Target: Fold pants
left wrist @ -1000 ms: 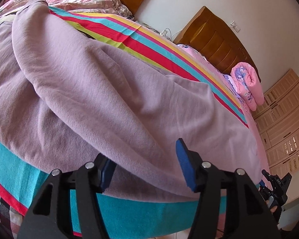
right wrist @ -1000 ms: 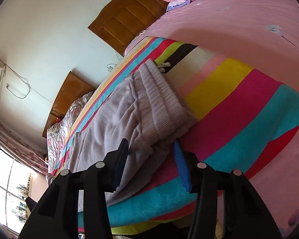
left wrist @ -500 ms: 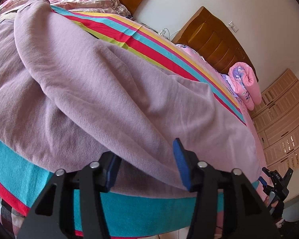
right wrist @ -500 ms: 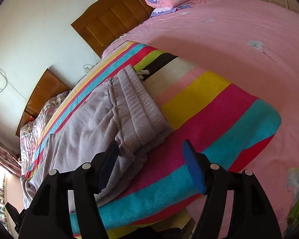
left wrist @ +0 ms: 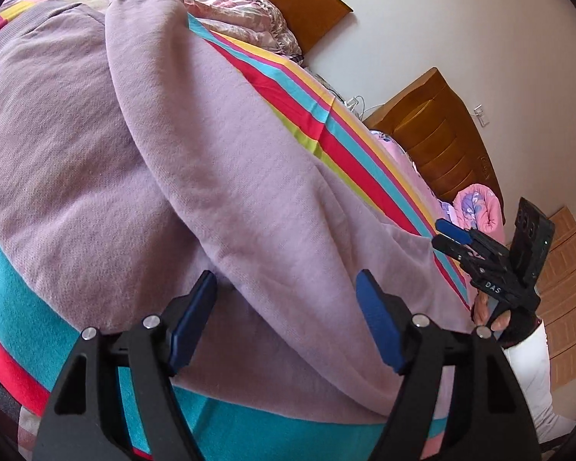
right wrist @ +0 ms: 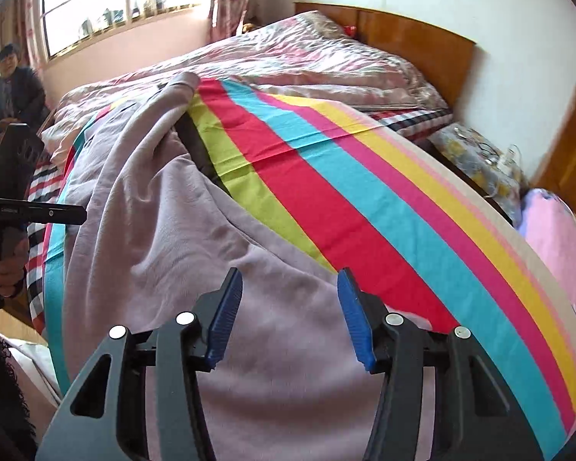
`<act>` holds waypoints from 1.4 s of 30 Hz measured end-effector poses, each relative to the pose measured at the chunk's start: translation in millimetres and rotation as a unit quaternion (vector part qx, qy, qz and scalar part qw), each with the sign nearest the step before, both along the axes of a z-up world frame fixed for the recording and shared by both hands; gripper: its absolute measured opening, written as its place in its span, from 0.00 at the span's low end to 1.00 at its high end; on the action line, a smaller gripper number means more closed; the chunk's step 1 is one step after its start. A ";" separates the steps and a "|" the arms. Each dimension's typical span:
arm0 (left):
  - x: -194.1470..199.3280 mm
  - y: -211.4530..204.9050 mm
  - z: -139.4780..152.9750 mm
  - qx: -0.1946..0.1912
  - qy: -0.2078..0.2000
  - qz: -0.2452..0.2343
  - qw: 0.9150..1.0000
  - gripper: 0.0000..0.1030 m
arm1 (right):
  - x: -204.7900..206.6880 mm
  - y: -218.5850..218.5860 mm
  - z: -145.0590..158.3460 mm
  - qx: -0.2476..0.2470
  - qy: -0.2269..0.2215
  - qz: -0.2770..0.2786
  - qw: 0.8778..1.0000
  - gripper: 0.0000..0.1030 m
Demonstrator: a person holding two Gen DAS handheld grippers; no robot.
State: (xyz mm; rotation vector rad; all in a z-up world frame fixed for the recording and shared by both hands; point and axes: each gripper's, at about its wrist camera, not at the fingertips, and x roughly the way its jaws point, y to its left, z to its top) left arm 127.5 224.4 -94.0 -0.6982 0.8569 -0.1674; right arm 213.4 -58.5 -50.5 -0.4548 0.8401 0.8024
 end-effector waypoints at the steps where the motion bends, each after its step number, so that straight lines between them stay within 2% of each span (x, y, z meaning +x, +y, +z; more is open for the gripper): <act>1: 1.2 2.0 1.0 -0.003 0.002 0.005 1.000 0.72 | 10.9 12.4 -4.3 -0.006 0.012 0.027 1.000 0.43; 3: 1.2 7.4 3.4 -0.004 0.004 0.020 1.000 0.72 | 22.1 31.6 -14.1 -0.013 0.038 0.078 0.996 0.32; 6: 5.9 13.4 4.4 -0.006 0.009 0.029 1.000 0.67 | 22.8 47.0 -25.4 -0.014 0.063 0.136 0.989 0.28; 9: 10.2 12.5 5.4 -0.002 0.013 0.032 0.999 0.55 | 17.0 54.4 -36.0 -0.017 0.080 0.173 0.982 0.28; 11: 13.2 9.1 3.2 0.002 0.018 0.022 1.000 0.25 | 16.4 53.4 -38.3 -0.011 0.076 0.177 0.981 0.27; 13: 14.3 5.9 -1.2 0.017 0.025 0.023 0.999 0.17 | 21.8 51.5 -36.5 -0.005 0.076 0.170 0.983 0.20; 16: 9.6 2.4 -1.2 0.037 0.023 0.021 0.999 0.12 | 29.8 45.2 -38.3 0.009 0.090 0.153 0.984 0.20; 19: 3.7 2.1 -4.4 0.044 0.021 0.024 0.999 0.08 | 19.8 49.0 -37.8 -0.008 0.064 0.154 0.986 0.22; 20: 3.7 1.4 -3.7 0.045 0.020 0.025 0.998 0.08 | 13.1 50.9 -35.2 -0.018 0.042 0.155 0.987 0.15; 21: 2.2 1.4 -2.7 0.047 0.019 0.028 0.998 0.08 | 5.2 55.7 -33.2 -0.029 0.022 0.160 0.986 0.02; 23: -3.7 2.3 4.1 0.053 0.007 0.034 0.998 0.07 | -9.7 61.2 -19.7 -0.054 -0.037 0.158 0.985 0.02; 26: -22.1 3.8 18.9 0.074 -0.015 0.041 0.996 0.07 | -2.0 57.1 6.2 -0.036 -0.070 0.118 0.990 0.02; 27: -24.4 5.1 20.0 0.079 -0.013 0.044 0.996 0.07 | 4.7 58.4 3.2 -0.046 -0.076 0.102 0.991 0.02; 30: -28.4 11.0 8.5 0.071 0.014 0.053 0.996 0.07 | 23.4 66.9 -35.4 -0.075 -0.036 0.075 0.994 0.02; 31: -28.4 10.8 2.9 0.069 0.026 0.054 0.996 0.07 | 23.7 65.9 -42.4 -0.064 -0.045 0.065 0.995 0.04; 33: -31.6 15.1 -2.9 0.060 0.031 0.052 0.996 0.10 | 30.6 59.0 -41.8 -0.034 -0.020 0.029 0.999 0.16; 34: -33.9 17.5 -1.6 0.058 0.031 0.051 0.997 0.14 | 34.0 55.2 -37.4 -0.034 -0.015 -0.003 0.999 0.25; 35: -37.2 20.6 1.0 0.057 0.027 0.051 0.997 0.21 | 33.8 50.5 -30.0 -0.031 -0.013 -0.037 0.999 0.46; 36: -42.3 24.8 4.5 0.055 0.018 0.050 0.997 0.30 | 27.3 46.6 -19.9 -0.012 -0.013 -0.054 0.998 0.49; 37: -48.3 30.9 8.3 0.051 0.009 0.053 0.997 0.50 | 15.1 45.7 -7.6 0.012 -0.018 -0.052 0.998 0.49; 38: -54.8 39.3 12.2 0.048 -0.003 0.061 0.997 0.64 | -0.4 47.7 4.3 0.035 -0.023 -0.037 0.998 0.49; 40: -63.5 59.9 18.2 0.042 -0.021 0.082 0.996 0.69 | -31.7 59.5 18.6 0.067 -0.019 0.003 0.998 0.53; 42: -63.7 90.4 19.6 0.048 -0.023 0.115 0.992 0.70 | -57.8 82.3 22.0 0.080 -0.009 0.043 0.996 0.54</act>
